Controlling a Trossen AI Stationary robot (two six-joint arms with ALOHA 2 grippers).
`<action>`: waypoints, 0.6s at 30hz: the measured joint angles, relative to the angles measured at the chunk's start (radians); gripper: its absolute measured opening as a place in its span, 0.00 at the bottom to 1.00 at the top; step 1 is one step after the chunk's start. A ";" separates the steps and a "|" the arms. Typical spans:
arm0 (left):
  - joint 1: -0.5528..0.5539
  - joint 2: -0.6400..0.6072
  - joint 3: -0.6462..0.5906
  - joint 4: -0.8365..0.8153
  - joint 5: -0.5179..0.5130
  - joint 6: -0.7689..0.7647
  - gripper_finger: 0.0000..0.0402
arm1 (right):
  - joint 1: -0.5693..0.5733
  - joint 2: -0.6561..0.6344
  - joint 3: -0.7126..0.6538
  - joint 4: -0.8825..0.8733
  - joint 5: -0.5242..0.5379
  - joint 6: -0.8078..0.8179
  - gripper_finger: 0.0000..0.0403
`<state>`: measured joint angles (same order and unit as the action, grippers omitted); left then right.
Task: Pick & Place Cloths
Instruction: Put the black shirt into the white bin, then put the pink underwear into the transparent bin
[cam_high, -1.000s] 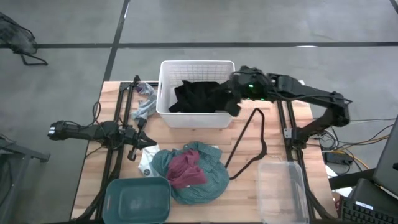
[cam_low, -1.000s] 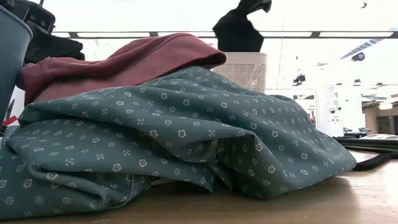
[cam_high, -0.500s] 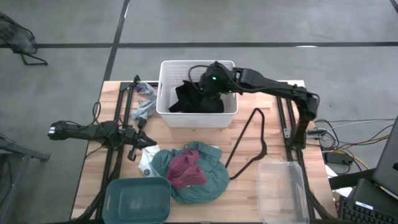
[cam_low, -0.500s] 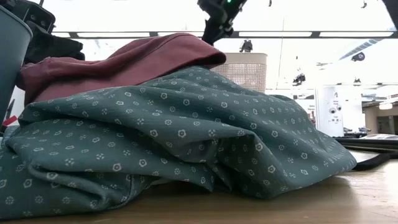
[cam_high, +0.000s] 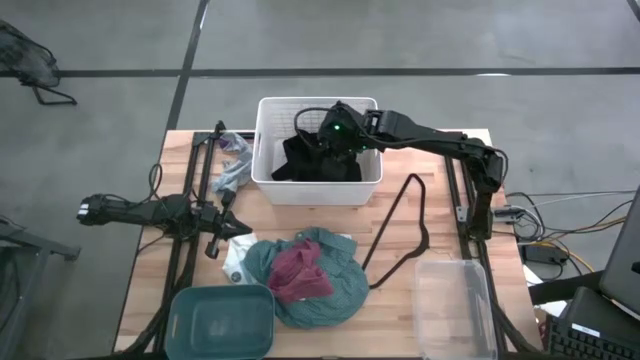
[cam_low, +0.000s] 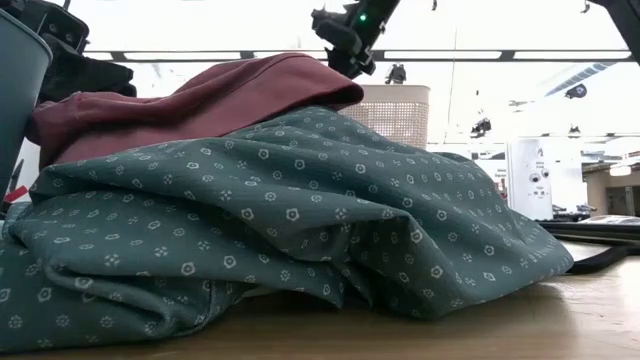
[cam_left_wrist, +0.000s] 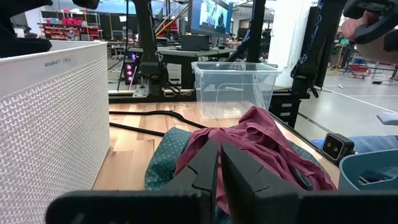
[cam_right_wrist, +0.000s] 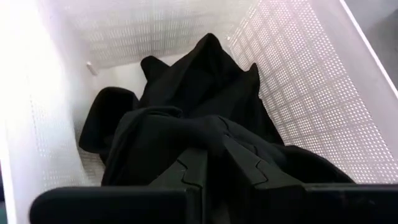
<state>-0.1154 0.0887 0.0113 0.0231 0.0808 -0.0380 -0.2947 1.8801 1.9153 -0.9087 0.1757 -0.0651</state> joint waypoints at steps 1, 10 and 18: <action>0.000 0.000 0.000 0.000 0.000 0.000 0.06 | 0.000 -0.005 -0.005 0.000 0.000 0.007 0.09; 0.000 0.000 0.000 0.000 0.000 0.000 0.06 | 0.009 -0.020 -0.007 0.001 0.000 0.026 0.24; 0.000 0.000 0.000 0.000 0.000 0.000 0.06 | 0.051 -0.021 0.002 0.000 0.001 0.029 0.46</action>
<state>-0.1157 0.0887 0.0114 0.0231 0.0807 -0.0380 -0.2435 1.8587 1.9177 -0.9090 0.1768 -0.0364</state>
